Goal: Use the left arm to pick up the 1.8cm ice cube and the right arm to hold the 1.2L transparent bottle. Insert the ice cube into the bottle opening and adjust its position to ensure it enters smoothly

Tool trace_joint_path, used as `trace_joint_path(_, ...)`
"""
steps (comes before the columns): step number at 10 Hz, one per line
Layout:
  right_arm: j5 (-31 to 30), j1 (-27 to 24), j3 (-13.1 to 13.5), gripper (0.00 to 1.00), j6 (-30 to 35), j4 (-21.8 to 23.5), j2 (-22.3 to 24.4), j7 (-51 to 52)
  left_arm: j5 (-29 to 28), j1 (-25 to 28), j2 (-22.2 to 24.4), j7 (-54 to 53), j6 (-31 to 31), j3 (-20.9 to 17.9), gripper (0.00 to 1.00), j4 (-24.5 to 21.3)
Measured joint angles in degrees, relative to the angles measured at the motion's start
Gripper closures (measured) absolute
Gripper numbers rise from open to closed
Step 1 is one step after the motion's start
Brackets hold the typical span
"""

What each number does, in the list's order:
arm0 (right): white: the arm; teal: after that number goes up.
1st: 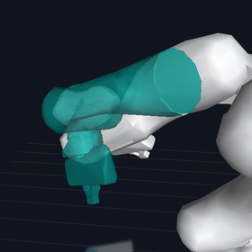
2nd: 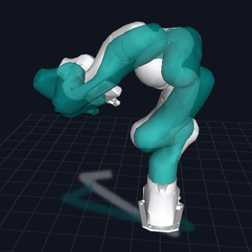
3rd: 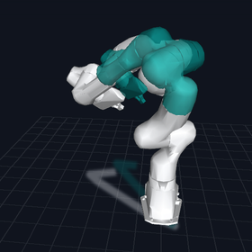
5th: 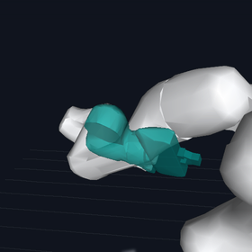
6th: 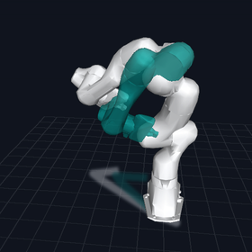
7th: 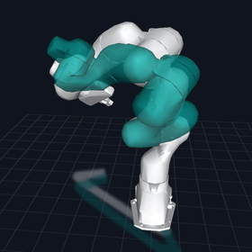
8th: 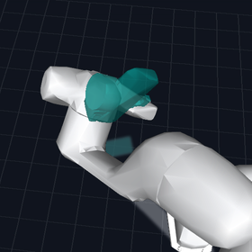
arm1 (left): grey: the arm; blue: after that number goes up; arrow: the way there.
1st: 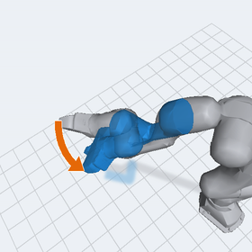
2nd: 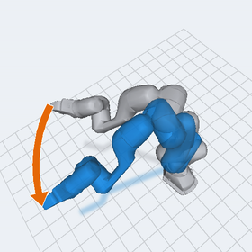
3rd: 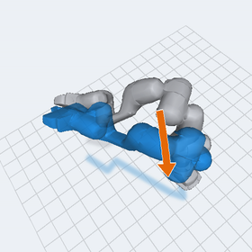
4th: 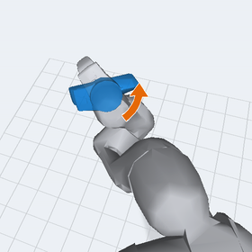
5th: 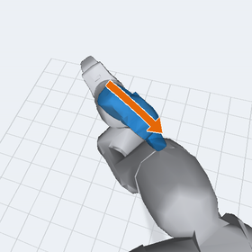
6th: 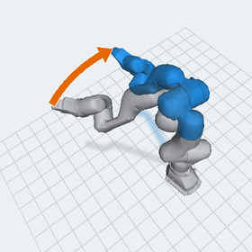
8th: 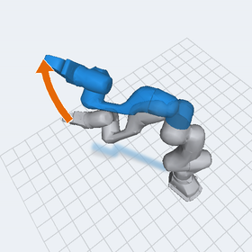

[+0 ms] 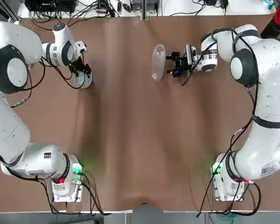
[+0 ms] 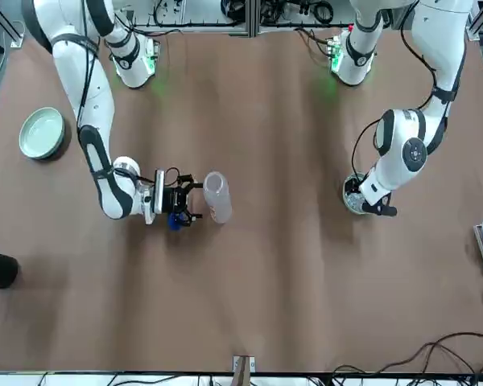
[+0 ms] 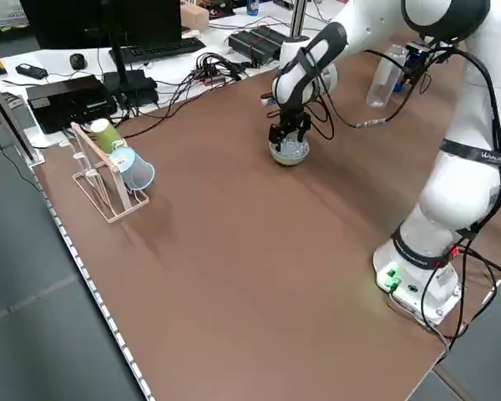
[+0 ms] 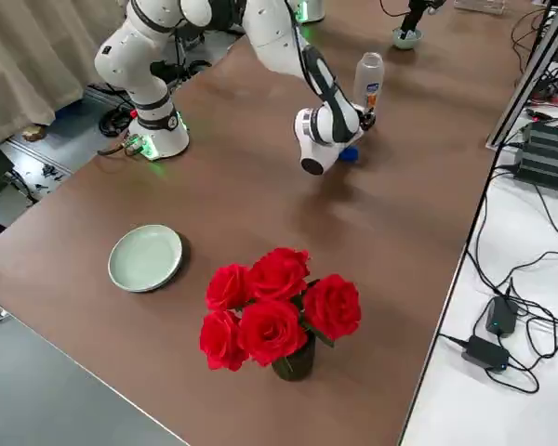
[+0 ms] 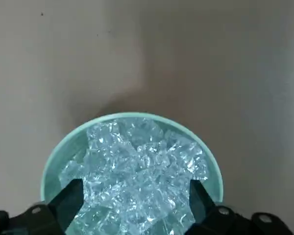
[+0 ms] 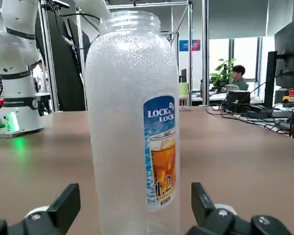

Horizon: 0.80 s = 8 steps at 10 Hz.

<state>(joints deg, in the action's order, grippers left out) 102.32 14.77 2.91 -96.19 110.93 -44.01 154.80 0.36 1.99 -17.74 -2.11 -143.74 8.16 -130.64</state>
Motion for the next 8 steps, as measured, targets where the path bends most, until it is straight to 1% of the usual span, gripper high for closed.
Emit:
trace_joint_path(1,1.43,0.04,-0.62,0.00,0.02,-0.37,-0.44,0.59,0.00,-0.01,0.05,0.00,-0.01,0.00,0.14,0.09)
trace_joint_path(2,2.64,0.20,-1.21,0.00,0.02,-0.69,-0.86,0.72,0.00,-0.04,0.01,0.00,-0.01,0.00,0.29,0.06)
trace_joint_path(5,3.66,0.85,-1.80,0.00,0.02,-1.33,-1.73,0.81,0.00,-0.03,-0.17,0.00,-0.12,-0.05,0.37,0.06)
trace_joint_path(6,3.69,0.85,-1.79,0.00,0.01,-1.37,-1.76,0.81,-0.01,-0.03,-0.18,0.00,-0.12,-0.07,0.38,0.06)
trace_joint_path(8,3.69,0.95,-1.79,0.00,0.01,-1.44,-1.84,0.87,-0.01,-0.04,-0.20,0.00,-0.13,-0.07,0.48,0.07)
